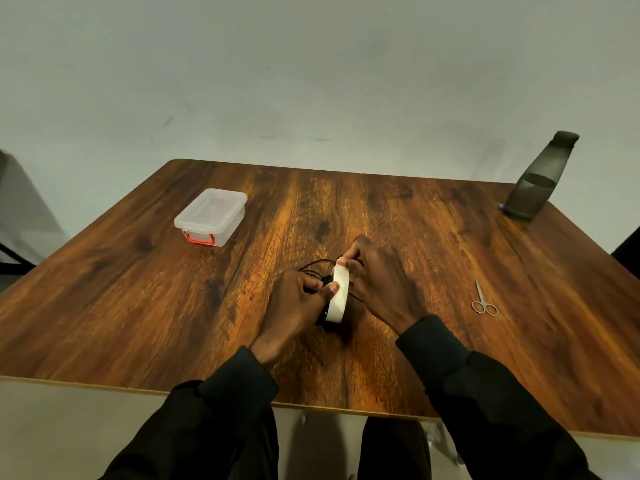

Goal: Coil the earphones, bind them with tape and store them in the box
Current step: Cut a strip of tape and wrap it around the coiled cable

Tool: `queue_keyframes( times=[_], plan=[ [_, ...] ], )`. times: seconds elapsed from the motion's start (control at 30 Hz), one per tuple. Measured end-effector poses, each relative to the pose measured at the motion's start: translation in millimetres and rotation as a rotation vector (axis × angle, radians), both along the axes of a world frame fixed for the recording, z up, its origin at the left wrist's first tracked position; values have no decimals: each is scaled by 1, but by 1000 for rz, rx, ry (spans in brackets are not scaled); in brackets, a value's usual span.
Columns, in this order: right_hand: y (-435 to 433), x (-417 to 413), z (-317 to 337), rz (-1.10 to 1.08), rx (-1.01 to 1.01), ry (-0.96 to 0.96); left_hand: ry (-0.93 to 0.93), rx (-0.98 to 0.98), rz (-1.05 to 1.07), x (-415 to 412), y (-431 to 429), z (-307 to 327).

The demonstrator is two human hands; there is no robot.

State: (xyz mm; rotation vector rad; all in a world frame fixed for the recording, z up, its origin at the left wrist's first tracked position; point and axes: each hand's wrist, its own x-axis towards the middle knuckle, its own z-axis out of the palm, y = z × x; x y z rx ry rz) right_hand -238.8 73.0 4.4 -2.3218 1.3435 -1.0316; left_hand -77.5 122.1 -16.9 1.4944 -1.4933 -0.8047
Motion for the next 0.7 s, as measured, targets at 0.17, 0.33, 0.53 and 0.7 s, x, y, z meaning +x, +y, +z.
queue_keyframes(
  times=[0.17,0.33,0.53,0.7],
  plan=[
    [4,-1,4,59,-49,47,57,62,9,5,-4,4],
    [9,2,25,138,-50,-65,110,137,51,7,-13,9],
    [-5,0,26,123,7,-172,363,308,15,9,-18,15],
    [-16,-5,33,73,174,-296,441,314,18,13,-15,8]
  ],
)
